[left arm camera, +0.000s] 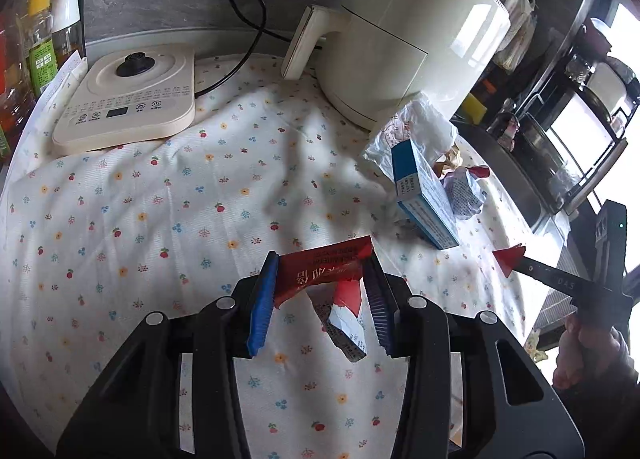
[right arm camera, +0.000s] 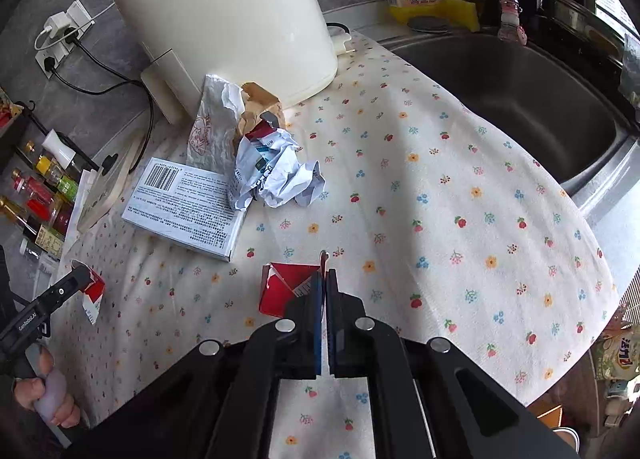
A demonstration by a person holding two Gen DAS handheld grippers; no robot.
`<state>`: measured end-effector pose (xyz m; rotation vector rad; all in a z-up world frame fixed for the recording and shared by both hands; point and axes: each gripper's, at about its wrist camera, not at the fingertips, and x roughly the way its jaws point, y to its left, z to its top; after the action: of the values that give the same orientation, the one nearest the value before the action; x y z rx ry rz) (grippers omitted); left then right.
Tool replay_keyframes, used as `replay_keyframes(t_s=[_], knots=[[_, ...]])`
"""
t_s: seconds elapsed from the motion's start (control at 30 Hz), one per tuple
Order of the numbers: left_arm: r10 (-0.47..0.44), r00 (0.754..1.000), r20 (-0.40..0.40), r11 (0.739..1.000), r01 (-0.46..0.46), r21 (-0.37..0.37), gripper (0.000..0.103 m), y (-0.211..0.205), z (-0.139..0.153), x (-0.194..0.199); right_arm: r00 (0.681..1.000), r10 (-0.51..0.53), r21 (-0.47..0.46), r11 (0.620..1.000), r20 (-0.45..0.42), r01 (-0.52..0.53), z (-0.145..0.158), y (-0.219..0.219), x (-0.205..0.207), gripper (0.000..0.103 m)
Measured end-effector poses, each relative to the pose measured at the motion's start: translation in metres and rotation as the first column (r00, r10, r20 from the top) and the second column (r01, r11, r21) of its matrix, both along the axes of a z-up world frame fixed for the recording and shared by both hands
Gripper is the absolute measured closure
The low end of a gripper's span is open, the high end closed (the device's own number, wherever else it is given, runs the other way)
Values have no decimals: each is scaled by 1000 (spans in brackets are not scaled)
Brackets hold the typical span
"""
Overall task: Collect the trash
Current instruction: 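Carry the red packet and red scrap down over the bin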
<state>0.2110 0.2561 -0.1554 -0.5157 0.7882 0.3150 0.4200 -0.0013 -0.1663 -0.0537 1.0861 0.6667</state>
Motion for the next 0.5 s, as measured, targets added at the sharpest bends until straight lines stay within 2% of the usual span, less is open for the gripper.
replay_keyframes(t_s=[0.3,0.5], knots=[[-151,988,-8,988,152,9,61,-78,8,36,996,-93,13,996,16,93,23,-94,-30,100],[-291,957,-11,957,291,9,61,-150,10,67,977,-214,1,977,22,214,29,-179,-48,100]])
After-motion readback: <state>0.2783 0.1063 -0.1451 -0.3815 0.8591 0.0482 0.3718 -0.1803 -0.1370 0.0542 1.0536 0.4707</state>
